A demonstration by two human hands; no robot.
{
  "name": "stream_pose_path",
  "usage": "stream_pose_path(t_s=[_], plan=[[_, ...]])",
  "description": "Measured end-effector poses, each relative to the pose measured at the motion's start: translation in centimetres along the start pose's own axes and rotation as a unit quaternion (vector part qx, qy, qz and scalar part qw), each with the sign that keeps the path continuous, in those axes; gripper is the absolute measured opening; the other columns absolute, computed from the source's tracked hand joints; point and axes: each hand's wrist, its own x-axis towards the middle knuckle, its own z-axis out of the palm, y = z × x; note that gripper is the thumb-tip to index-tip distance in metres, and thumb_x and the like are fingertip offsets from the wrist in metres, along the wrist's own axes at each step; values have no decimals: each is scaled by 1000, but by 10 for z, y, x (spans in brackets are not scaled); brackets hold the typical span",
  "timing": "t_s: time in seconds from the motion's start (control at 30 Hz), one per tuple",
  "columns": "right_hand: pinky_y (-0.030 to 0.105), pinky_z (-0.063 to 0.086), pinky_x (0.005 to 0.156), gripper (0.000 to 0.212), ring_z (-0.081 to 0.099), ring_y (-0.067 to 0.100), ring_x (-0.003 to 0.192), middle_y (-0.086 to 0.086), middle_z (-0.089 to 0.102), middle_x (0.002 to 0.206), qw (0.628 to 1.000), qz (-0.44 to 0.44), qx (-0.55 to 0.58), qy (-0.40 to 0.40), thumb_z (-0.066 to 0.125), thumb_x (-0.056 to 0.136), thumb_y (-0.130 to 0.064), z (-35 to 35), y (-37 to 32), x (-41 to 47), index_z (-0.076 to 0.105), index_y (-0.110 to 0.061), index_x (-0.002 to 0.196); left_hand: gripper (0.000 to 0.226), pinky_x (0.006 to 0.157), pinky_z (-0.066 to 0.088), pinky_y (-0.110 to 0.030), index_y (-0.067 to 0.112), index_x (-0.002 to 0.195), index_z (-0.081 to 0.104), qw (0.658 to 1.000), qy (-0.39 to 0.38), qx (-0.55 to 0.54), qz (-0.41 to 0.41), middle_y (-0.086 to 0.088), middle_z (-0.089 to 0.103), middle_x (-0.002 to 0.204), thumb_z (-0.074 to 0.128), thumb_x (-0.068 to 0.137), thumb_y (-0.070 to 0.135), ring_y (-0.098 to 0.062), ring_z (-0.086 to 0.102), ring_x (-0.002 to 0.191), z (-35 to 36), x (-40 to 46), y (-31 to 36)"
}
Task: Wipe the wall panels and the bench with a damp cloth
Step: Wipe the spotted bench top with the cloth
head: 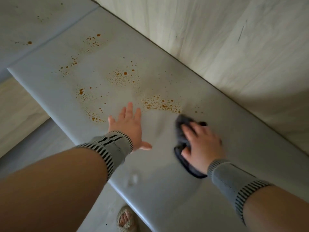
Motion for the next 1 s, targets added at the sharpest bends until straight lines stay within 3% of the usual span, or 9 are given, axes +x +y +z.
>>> stream_pose_path(t_s=[0.07, 0.13, 0.33, 0.53, 0.6, 0.7, 0.77, 0.93, 1.0], plan=[[43, 32, 107, 69, 30, 32, 134, 4, 26, 154, 969, 234, 73, -25, 48, 89, -47, -5, 17, 9, 25, -27, 151, 141, 119, 8, -60, 16, 154, -19, 998, -31, 46, 11, -14, -20, 162, 71, 64, 76, -31, -6, 152, -4, 13, 12], [43, 29, 109, 70, 25, 33, 136, 8, 21, 156, 939, 325, 106, -32, 45, 92, -45, -12, 8, 18, 19, -23, 153, 144, 118, 9, -60, 12, 155, -15, 995, -42, 86, 4, -19, -12, 163, 75, 61, 75, -34, -3, 152, -6, 21, 18], [38, 34, 105, 69, 29, 27, 131, -1, 22, 154, 997, -68, 19, -36, 45, 91, -47, -13, -13, 17, 19, -30, 152, 145, 118, 8, -61, 8, 155, -14, 992, -49, 117, -18, -23, -9, 162, 75, 62, 74, -37, -3, 151, -5, 26, 24], [41, 29, 109, 66, 28, 32, 133, 7, 26, 154, 949, 298, 105, 7, 47, 92, -41, -9, 14, 34, 25, -27, 152, 143, 117, 8, -61, 10, 155, -12, 993, -39, 109, -16, -22, -7, 163, 76, 62, 74, -36, 0, 151, -1, 27, 22], [41, 33, 105, 67, 31, 33, 129, 8, 27, 152, 968, 240, 78, 4, 49, 90, -39, -11, -7, 34, 25, -25, 151, 144, 117, 9, -61, 9, 155, -12, 992, -37, 118, -20, -23, -6, 162, 75, 61, 74, -37, 2, 151, 0, 27, 24], [42, 48, 86, 63, 50, 34, 110, 7, 49, 136, 997, -71, 39, 15, 52, 78, -42, -7, -25, 28, 49, -24, 138, 144, 117, 9, -62, 7, 154, -14, 992, -41, 119, -24, -24, -8, 162, 75, 63, 73, -39, 1, 151, -2, 28, 27], [44, 52, 77, 62, 57, 36, 99, 7, 58, 127, 989, -148, 10, 20, 43, 72, -47, -6, -11, 37, 61, -24, 127, 144, 117, 8, -62, 7, 154, -15, 992, -46, 113, -23, -23, -10, 162, 76, 63, 72, -39, 0, 151, -2, 27, 26], [41, 29, 108, 62, 29, 33, 133, 7, 25, 154, 954, 278, 116, 8, 46, 92, -41, -15, 15, 52, 27, -28, 150, 144, 119, 8, -59, 8, 154, -17, 995, -46, 86, -13, -23, -14, 161, 78, 64, 68, -38, -4, 151, 1, 26, 23], [42, 33, 103, 66, 33, 36, 128, 10, 28, 152, 967, 237, 93, 16, 50, 90, -37, -15, -9, 46, 29, -24, 150, 144, 120, 8, -58, 8, 154, -17, 996, -47, 81, -14, -23, -14, 161, 79, 65, 67, -38, -5, 151, 0, 26, 24]])
